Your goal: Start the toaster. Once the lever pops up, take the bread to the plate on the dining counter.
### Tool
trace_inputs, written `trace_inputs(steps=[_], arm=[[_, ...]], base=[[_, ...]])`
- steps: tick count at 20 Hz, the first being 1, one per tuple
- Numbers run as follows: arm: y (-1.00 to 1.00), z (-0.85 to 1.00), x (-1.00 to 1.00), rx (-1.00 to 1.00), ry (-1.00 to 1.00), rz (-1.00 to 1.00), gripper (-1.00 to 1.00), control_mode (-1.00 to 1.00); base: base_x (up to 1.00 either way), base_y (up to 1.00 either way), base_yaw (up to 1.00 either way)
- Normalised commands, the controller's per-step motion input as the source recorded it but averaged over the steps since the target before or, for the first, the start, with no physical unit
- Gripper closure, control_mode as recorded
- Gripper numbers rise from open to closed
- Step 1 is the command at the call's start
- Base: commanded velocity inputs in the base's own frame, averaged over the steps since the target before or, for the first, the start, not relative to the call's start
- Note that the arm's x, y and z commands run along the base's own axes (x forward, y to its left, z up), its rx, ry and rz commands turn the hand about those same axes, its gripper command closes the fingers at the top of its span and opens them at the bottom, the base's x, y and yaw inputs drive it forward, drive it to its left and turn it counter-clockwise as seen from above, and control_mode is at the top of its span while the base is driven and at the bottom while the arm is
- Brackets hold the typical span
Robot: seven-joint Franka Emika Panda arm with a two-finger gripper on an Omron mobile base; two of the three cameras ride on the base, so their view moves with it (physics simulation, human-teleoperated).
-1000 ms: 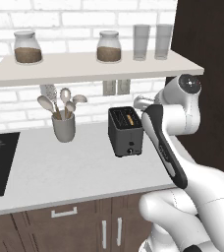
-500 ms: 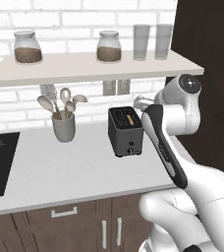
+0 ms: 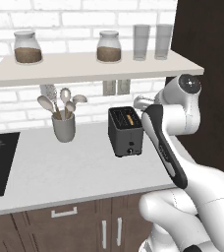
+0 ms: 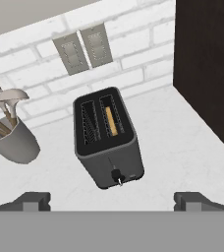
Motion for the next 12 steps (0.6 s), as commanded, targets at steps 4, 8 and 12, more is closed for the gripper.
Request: trace_inputs(steps=[4,8,12], arm=[[0.0,0.0,0.0,0.0,0.0,0.0,-1.0,-1.0],[0.0,0.0,0.0,0.0,0.0,0.0,-1.0,-1.0],[0.0,0.0,0.0,0.0,0.0,0.0,-1.0,-1.0]], base=[[0.0,0.0,0.0],[0.0,0.0,0.0],[0.0,0.0,0.0]])
